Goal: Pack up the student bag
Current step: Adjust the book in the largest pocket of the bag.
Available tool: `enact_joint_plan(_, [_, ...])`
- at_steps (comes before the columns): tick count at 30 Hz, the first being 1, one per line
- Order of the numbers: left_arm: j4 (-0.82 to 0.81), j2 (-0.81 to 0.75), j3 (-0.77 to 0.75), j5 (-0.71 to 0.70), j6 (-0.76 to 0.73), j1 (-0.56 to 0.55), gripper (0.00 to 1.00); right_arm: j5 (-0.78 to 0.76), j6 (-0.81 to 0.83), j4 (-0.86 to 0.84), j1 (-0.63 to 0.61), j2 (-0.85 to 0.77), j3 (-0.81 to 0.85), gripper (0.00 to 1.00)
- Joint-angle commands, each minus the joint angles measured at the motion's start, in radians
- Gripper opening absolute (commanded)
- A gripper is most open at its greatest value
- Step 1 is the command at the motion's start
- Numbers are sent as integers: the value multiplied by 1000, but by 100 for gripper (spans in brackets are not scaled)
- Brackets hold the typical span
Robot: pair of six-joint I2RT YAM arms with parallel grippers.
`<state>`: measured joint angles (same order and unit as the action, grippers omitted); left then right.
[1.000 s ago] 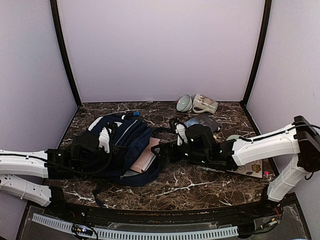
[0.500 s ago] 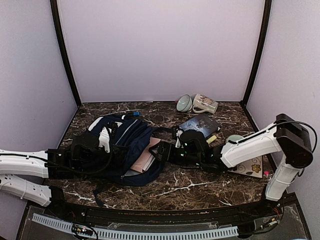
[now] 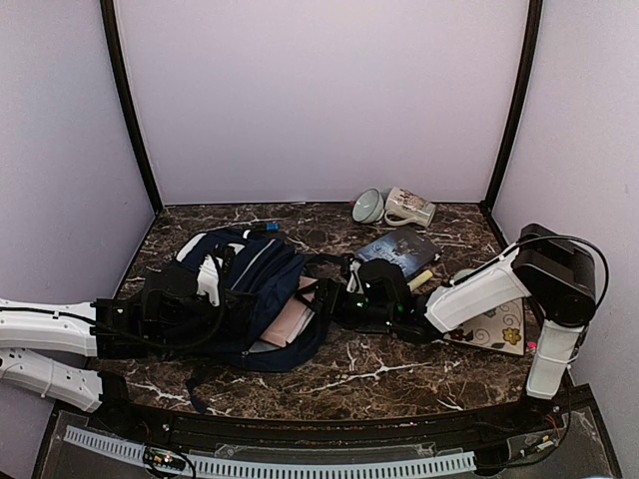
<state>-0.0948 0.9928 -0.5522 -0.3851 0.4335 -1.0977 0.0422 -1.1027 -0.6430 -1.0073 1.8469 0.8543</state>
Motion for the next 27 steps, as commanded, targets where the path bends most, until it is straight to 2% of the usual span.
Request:
enact_joint_plan(1, [-118,-46,-2,21,-7,-11,0,53,17,-77,8,16,51,76])
enact_joint_plan(6, [-116,-48,-7,33,-13,-11,0,54,70,-27,16,48,93,48])
enact_joint_plan(11, [-119,-60,-5,39,-33,-11,0,89,92,-41,34,53,84,5])
enact_joint_plan(12, [-123,-64,-4,40,-39,-11,0,93,101,-39,35,46,83,0])
enact_joint_plan(21, [-130,-115,-38,-1,-128,-11,0,120,183,96,55,-129,50,0])
enact_joint_plan(27, [-154,-160,-68,28,-215,-11,0,270,174,108,80,-186,32,0])
